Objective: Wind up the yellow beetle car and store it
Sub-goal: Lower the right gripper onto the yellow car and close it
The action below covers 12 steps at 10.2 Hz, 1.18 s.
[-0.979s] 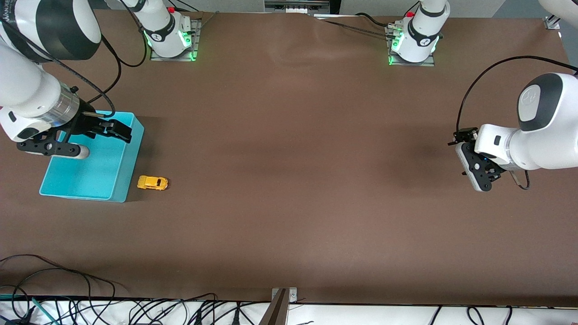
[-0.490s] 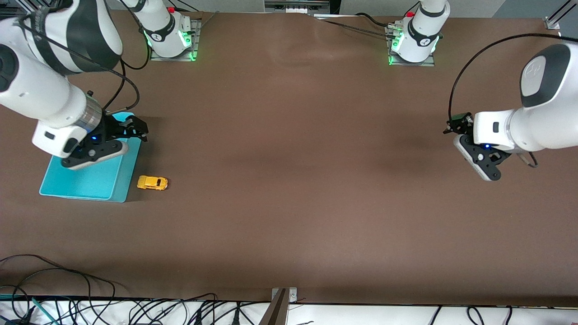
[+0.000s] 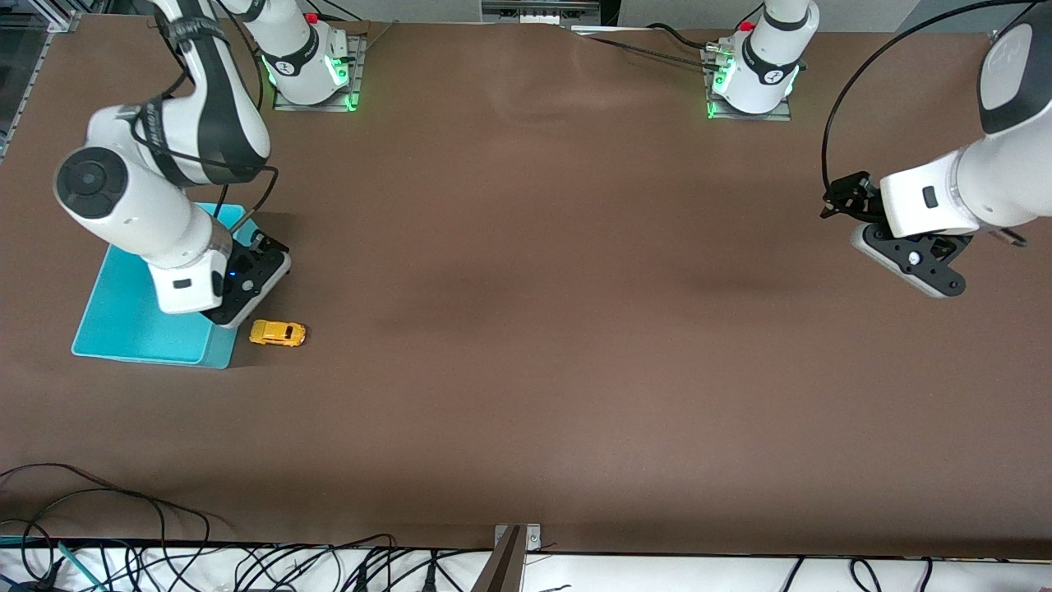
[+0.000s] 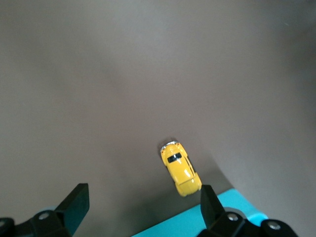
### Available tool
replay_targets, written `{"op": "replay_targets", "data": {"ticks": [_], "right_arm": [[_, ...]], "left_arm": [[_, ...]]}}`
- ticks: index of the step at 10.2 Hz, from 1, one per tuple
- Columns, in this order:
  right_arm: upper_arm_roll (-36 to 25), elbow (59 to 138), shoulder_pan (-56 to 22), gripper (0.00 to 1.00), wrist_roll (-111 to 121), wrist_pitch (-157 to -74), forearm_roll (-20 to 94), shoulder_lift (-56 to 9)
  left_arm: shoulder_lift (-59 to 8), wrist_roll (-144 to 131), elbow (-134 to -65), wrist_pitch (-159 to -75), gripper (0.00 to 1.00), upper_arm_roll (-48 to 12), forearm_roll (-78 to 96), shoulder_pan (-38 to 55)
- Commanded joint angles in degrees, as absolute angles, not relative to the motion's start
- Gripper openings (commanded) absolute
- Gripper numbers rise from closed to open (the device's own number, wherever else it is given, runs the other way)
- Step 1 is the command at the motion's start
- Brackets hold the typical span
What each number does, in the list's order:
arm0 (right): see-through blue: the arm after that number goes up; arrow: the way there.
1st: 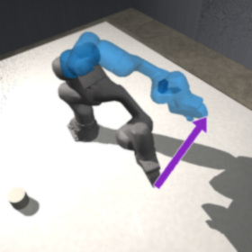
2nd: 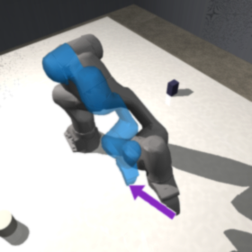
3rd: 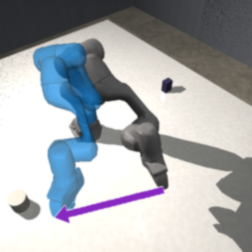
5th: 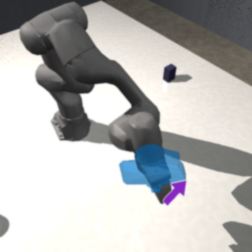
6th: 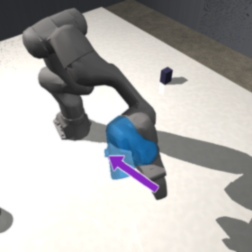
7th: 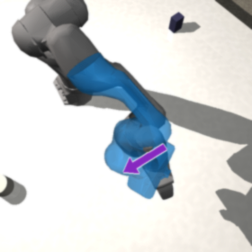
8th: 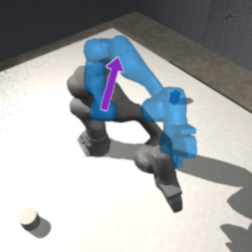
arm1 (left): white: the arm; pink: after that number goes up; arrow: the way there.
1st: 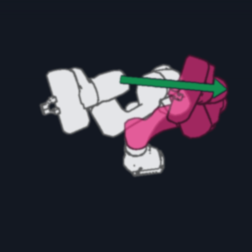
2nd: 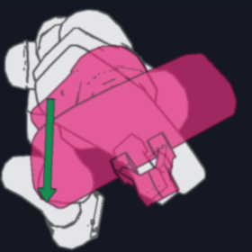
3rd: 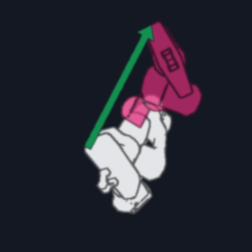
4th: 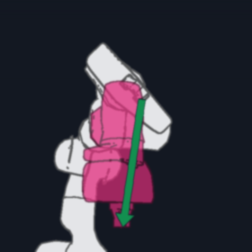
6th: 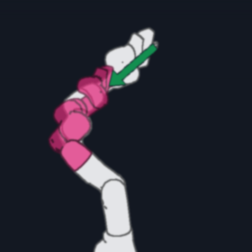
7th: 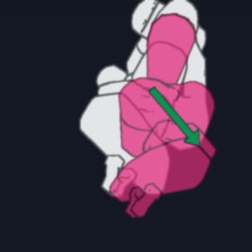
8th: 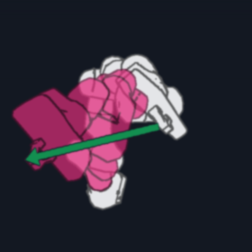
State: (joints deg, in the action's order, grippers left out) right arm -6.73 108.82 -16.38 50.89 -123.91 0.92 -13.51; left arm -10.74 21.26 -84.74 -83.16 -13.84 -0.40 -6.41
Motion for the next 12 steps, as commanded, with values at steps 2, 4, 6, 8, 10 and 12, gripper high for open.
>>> {"op": "replay_targets", "data": {"ticks": [2, 4, 6, 8, 10, 12], "right_arm": [[-6.8, 114.0, -15.6, 1.00, 63.2, -130.0, 1.0, -15.2], [-6.9, 114.0, -13.7, 1.00, 68.4, -132.7, 1.0, -17.9], [-6.9, 114.0, -13.0, 1.00, 72.3, -135.2, 1.0, -19.0], [-6.9, 114.1, -12.7, 1.00, 73.9, -135.4, 1.1, -19.5], [-7.0, 114.2, -9.9, 1.00, 77.4, -136.4, 1.0, -20.6], [-6.9, 114.1, -7.1, 1.00, 82.3, -140.0, 1.0, -23.4]], "left_arm": [[-3.2, 16.7, -93.4, -91.8, 1.00, -2.7, 3.7, 2.4], [1.5, 5.7, -97.3, -91.9, 1.00, -2.6, 3.0, 4.8], [1.8, 4.3, -96.6, -91.3, 1.00, -2.7, 2.8, 4.5], [1.1, 4.1, -93.8, -88.3, 1.00, -2.6, 2.9, 3.9], [0.4, 3.7, -92.7, -87.3, 1.00, -2.7, 2.9, 3.7], [0.4, 3.8, -92.7, -87.3, 1.00, -2.6, 2.9, 3.6]]}}
